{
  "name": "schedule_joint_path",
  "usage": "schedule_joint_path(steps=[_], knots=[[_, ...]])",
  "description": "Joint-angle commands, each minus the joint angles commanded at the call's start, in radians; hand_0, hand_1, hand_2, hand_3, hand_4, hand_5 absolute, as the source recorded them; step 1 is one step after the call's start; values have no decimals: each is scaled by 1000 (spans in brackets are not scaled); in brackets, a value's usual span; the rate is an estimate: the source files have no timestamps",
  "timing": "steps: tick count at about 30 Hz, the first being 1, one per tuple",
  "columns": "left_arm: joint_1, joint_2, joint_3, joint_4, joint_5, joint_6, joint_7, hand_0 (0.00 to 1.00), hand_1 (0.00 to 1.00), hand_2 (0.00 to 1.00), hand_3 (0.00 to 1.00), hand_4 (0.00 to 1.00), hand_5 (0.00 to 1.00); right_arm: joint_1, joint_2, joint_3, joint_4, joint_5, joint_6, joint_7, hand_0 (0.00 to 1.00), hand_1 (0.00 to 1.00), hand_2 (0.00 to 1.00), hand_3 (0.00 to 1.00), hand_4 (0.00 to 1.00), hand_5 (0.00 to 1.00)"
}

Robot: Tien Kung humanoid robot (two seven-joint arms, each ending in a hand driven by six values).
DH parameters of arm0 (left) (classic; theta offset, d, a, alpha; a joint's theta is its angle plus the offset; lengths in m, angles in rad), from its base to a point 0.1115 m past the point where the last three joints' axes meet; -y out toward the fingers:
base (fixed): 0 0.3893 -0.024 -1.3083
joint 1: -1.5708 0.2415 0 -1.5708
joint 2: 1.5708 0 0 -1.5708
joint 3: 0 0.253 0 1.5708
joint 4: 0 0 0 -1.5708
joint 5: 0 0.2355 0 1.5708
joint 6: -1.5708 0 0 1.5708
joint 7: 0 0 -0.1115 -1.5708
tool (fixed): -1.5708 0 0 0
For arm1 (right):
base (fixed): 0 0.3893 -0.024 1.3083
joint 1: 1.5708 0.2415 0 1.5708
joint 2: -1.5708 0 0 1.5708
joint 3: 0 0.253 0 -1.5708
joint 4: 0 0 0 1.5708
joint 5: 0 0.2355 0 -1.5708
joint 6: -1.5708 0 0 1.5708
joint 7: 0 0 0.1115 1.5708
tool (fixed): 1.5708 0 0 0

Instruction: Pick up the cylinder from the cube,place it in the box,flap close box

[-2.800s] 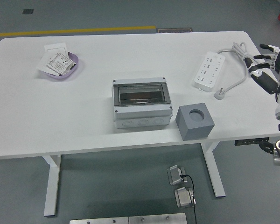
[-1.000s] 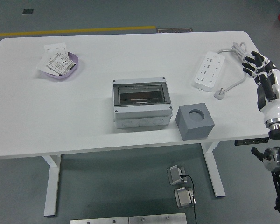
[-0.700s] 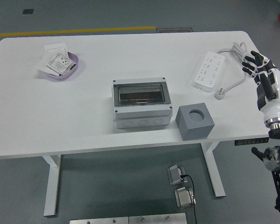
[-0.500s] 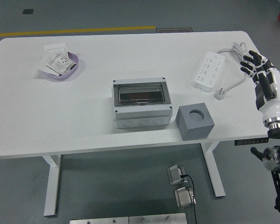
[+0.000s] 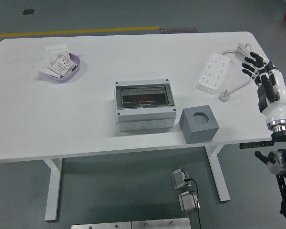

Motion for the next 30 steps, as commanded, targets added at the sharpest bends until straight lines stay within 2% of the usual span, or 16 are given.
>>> schedule_joint_path(steps=[9, 12, 13, 19, 30], knots=[[2, 0, -5, 0, -5, -15, 23, 781, 778, 750, 587, 702, 79, -1, -2, -2, 0, -3, 4, -3, 816, 771, 788, 785, 998, 732], [2, 0, -23, 0, 7, -35, 35, 781, 778, 750, 587, 702, 79, 0, -2, -3, 0, -6, 4, -6, 816, 771, 788, 785, 998, 732], [2, 0, -31, 0, 13, -46, 39, 781, 778, 750, 587, 703, 79, -1, -2, -3, 0, -7, 4, -7, 859, 792, 812, 792, 998, 732], [3, 1, -68, 0, 38, -95, 53, 781, 778, 750, 587, 703, 79, -3, -2, -4, 0, -12, 6, -13, 870, 806, 822, 796, 998, 735], [4, 0, -95, 0, 61, -123, 58, 781, 778, 750, 587, 702, 79, -4, -1, -5, 3, -6, 12, -15, 869, 810, 829, 811, 998, 740]])
